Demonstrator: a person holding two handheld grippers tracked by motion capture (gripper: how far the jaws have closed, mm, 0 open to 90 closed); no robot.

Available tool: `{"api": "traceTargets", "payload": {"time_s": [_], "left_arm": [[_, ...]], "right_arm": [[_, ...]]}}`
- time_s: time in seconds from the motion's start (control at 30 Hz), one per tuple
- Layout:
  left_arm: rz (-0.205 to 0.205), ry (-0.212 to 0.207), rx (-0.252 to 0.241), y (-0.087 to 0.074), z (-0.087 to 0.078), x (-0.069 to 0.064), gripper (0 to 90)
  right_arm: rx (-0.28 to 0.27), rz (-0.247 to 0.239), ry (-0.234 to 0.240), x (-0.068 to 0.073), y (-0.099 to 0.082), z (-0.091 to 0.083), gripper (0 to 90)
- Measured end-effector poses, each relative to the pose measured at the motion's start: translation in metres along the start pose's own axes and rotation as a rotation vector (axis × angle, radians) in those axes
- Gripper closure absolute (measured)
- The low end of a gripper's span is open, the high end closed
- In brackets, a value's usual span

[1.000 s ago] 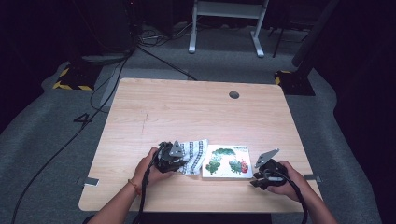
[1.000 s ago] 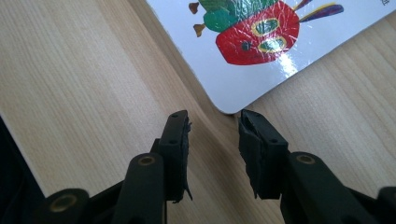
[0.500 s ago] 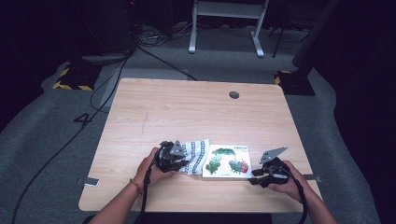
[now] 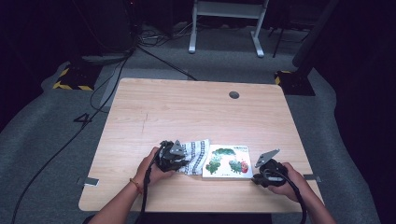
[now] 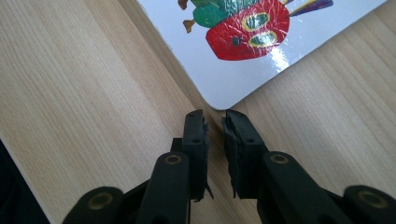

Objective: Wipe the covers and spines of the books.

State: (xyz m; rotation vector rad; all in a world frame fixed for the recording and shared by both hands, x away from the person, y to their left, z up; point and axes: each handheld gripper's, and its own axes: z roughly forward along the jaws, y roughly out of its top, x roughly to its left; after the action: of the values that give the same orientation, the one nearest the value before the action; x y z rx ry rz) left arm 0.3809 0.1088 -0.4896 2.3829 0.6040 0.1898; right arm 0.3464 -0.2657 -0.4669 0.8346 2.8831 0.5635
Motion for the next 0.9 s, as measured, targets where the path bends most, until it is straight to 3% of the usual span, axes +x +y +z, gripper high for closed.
{"api": "traceTargets", "payload": {"time_s": [0.27,0.37,0.43,0.63,0.77,0.9], "left_arm": [[0.003,-0.003,0.008,0.000,0.000,0.001,79.1],[0.009,0.001,0.010,0.001,0.000,0.000,79.1],[0.012,0.000,0.009,0.001,0.000,0.001,79.1],[0.021,0.003,0.011,0.001,0.000,0.000,79.0],[0.030,0.007,0.015,0.002,0.000,0.000,79.1],[0.027,0.006,0.015,0.002,0.000,0.000,79.1]], "right_arm": [[-0.077,0.023,0.055,-0.005,-0.008,0.000,73.4],[-0.129,0.037,0.093,-0.008,-0.010,-0.001,61.0],[-0.173,0.076,0.129,-0.013,-0.010,-0.003,53.6],[-0.260,0.147,0.192,-0.023,-0.008,-0.003,43.1],[-0.340,0.221,0.225,-0.033,-0.003,-0.005,40.3],[-0.376,0.257,0.229,-0.043,0.004,-0.005,40.7]]}}
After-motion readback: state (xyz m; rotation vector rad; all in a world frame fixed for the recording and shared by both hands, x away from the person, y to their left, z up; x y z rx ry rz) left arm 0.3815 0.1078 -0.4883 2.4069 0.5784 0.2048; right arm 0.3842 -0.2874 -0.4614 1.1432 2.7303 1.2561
